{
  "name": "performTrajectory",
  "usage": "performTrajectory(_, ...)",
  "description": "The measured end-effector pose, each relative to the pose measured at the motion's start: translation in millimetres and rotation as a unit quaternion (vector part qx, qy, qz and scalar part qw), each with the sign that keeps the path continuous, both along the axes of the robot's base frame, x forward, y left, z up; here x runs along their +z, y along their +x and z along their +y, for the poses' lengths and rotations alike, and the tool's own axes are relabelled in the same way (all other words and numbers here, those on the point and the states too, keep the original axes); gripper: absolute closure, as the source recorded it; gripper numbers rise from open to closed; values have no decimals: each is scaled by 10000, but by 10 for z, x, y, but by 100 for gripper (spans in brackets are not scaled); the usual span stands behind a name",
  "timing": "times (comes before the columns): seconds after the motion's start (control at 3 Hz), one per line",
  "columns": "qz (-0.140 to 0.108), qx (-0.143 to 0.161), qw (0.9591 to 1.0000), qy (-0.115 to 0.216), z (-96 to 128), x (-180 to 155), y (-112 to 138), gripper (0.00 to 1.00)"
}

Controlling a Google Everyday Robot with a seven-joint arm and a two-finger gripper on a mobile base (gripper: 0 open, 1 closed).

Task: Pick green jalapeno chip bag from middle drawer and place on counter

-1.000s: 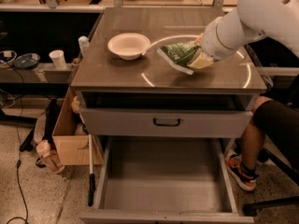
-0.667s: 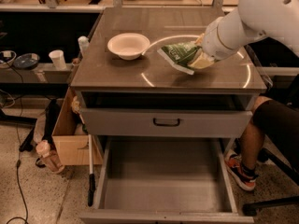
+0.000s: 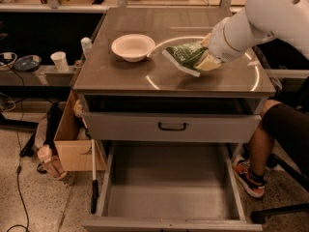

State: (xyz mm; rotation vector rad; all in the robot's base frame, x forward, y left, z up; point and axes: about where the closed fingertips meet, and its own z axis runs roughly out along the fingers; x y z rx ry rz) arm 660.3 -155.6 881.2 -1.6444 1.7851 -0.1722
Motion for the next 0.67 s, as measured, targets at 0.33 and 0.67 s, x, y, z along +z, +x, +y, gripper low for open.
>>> performTrajectory(0.33,0,0,10000,0,0,0,0,4)
performTrajectory(0.67,1,1,10000,0,1,-1,0,0)
